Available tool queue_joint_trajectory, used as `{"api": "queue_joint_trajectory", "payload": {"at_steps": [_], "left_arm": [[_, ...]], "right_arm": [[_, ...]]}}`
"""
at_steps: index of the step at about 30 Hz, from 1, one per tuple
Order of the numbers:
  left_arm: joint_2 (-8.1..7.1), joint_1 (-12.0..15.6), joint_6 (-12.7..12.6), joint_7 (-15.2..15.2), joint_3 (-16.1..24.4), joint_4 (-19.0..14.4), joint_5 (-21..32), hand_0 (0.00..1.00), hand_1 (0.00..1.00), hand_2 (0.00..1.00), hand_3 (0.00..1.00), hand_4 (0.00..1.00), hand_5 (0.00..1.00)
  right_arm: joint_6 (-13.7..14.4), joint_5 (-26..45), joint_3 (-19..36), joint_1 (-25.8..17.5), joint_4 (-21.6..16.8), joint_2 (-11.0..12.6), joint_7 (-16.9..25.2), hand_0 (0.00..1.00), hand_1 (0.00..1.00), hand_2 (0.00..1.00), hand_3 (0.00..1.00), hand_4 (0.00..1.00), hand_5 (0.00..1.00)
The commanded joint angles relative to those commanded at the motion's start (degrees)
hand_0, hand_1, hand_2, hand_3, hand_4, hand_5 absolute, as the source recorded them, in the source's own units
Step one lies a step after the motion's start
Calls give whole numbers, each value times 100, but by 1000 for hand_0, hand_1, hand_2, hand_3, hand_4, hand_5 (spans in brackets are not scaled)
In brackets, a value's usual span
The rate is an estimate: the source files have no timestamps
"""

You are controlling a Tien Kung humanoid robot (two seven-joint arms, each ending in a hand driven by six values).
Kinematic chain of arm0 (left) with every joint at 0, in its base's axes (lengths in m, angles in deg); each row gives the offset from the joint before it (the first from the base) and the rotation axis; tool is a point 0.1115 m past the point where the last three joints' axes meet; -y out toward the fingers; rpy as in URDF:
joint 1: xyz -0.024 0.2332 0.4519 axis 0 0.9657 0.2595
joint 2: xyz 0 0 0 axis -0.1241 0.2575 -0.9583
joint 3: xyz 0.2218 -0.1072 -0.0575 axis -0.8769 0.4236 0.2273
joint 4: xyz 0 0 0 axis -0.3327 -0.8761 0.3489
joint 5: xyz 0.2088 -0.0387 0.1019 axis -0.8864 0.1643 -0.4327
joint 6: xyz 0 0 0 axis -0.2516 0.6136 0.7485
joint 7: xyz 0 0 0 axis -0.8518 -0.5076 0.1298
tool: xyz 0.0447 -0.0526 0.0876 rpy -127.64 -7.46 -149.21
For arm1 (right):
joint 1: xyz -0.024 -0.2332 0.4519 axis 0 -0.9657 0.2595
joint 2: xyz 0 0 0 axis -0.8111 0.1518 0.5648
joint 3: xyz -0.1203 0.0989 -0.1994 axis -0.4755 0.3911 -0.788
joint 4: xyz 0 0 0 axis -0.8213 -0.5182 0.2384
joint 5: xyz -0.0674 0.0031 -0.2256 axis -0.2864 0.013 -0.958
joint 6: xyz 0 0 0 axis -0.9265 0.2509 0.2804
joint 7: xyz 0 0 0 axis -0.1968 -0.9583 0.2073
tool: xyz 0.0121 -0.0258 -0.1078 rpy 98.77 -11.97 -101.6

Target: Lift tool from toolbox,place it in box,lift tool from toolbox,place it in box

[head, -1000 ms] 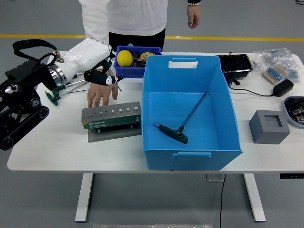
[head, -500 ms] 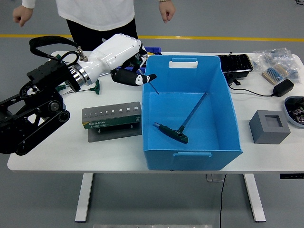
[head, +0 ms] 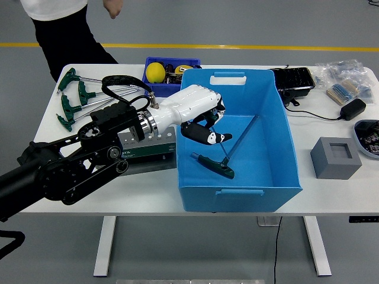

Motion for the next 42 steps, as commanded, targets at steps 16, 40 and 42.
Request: {"api": "queue_joint_trajectory", "payload": {"at_steps": [16,40,42], "left_arm": [[69,31,157,-113,-79,151,480,517,652,809,700,910,647],[382,2223,-597,-7,3405,-819,3287,655,692,876,731,907,667],[454,2518,-507,153,3774,-1048,3771,655,692,876,731,907,667]], "right_arm": [[0,-136,67,-34,-5,0,-44,680,640,714,562,795,719],[-22,-6,-14,-60,10,-13,17,681,640,715,562,795,717],[-27,57,-50,-50,14,-11,41,681,640,715,562,795,717]]}}
